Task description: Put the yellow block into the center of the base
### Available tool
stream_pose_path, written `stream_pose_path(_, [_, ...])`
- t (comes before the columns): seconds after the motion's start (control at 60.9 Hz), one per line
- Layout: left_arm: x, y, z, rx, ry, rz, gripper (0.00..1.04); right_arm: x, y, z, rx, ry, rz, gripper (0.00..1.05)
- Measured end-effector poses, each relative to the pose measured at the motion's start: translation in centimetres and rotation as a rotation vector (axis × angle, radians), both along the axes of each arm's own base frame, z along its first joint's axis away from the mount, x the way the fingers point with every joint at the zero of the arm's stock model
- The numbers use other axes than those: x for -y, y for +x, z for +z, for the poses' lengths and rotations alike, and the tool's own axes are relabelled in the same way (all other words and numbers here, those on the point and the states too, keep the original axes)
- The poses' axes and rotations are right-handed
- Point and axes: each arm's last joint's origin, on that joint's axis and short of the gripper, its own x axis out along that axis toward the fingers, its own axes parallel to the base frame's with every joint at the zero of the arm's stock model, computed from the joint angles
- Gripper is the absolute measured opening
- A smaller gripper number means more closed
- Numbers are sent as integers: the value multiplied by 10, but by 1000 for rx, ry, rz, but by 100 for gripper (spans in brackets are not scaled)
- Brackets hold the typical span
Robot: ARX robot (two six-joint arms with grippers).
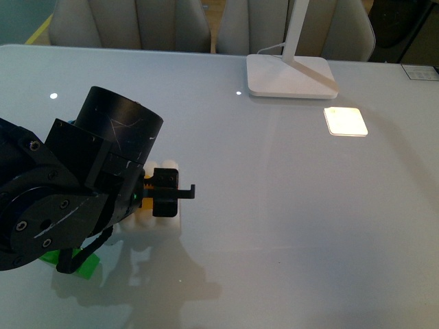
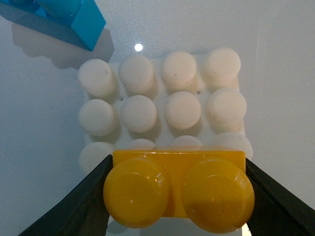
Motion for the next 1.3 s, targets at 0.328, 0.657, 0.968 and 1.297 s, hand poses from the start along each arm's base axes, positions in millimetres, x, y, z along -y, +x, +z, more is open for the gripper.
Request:
stream_pose_path(0.328, [2,1,-2,7,6,-2,63,0,0,0,0,0,0,96])
stream_pose_path(0.657, [2,2,-3,1,14,9,63,0,0,0,0,0,0,96])
stream_pose_path(0.968, [3,6,-1,-14,-2,40,63,0,0,0,0,0,0,96])
stream_pose_path(1.297, [5,5,-3,-4,9,50,63,0,0,0,0,0,0,96])
